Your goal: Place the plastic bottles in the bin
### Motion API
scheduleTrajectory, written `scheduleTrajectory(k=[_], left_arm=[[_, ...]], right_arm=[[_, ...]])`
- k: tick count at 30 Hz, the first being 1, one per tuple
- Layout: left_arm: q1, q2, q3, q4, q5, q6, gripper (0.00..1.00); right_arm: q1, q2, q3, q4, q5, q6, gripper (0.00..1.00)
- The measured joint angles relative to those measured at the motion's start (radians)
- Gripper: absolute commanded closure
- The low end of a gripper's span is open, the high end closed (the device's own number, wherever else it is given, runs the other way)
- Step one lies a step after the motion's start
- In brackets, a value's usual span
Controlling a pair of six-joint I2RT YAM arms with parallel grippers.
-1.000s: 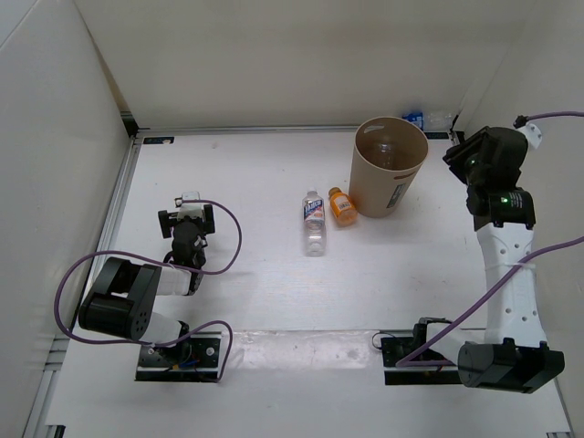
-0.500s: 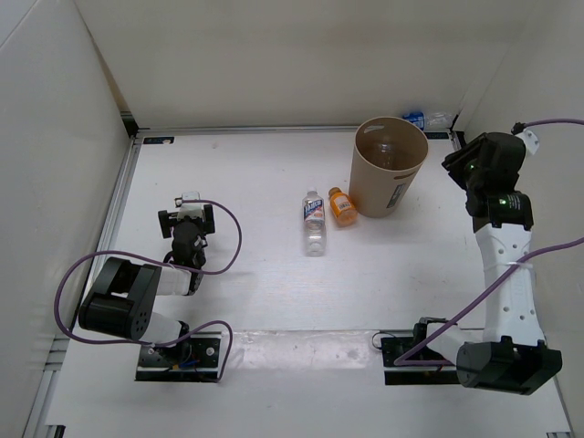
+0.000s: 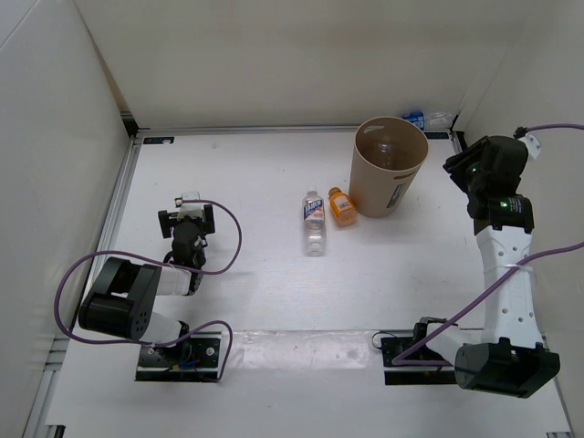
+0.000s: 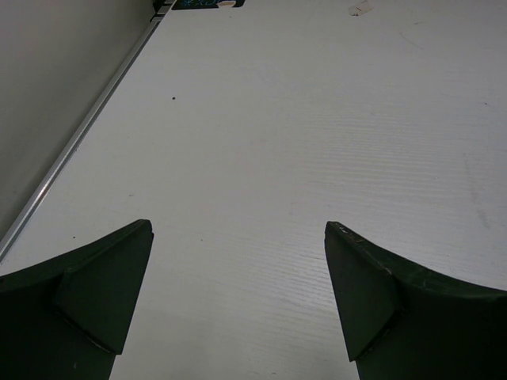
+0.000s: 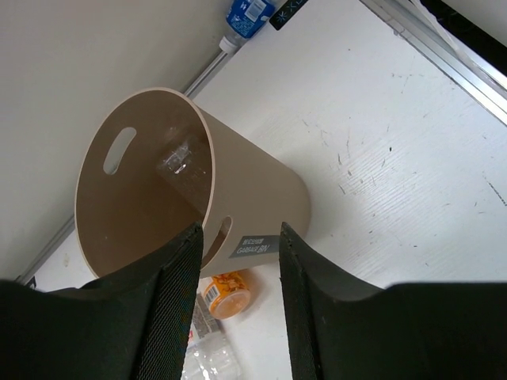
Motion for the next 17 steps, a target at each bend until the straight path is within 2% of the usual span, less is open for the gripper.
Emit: scheduleTrajectory(k=[3,5,6,8,17], left_arm=[[0.000,0.000,0.000,0.000,0.000,0.000,0.00],[0.000,0.000,0.000,0.000,0.000,0.000,0.00],[0.000,0.000,0.000,0.000,0.000,0.000,0.00],[0.000,0.000,0.000,0.000,0.000,0.000,0.00],[0.000,0.000,0.000,0.000,0.000,0.000,0.00]], right_arm=[[-0.001,0.000,-0.006,0.000,-0.012,0.001,0.40],[0.005,0.000,-0.006,0.000,-0.025,-0.006,0.20],[0.007,0.000,-0.006,0.001,-0.030,-0.006,0.20],[0.021,0.000,-0.006,0.001,-0.040,-0.020,0.11],[0.069,-0.017,-0.045,0.006,-0.084,-0.058,0.10]])
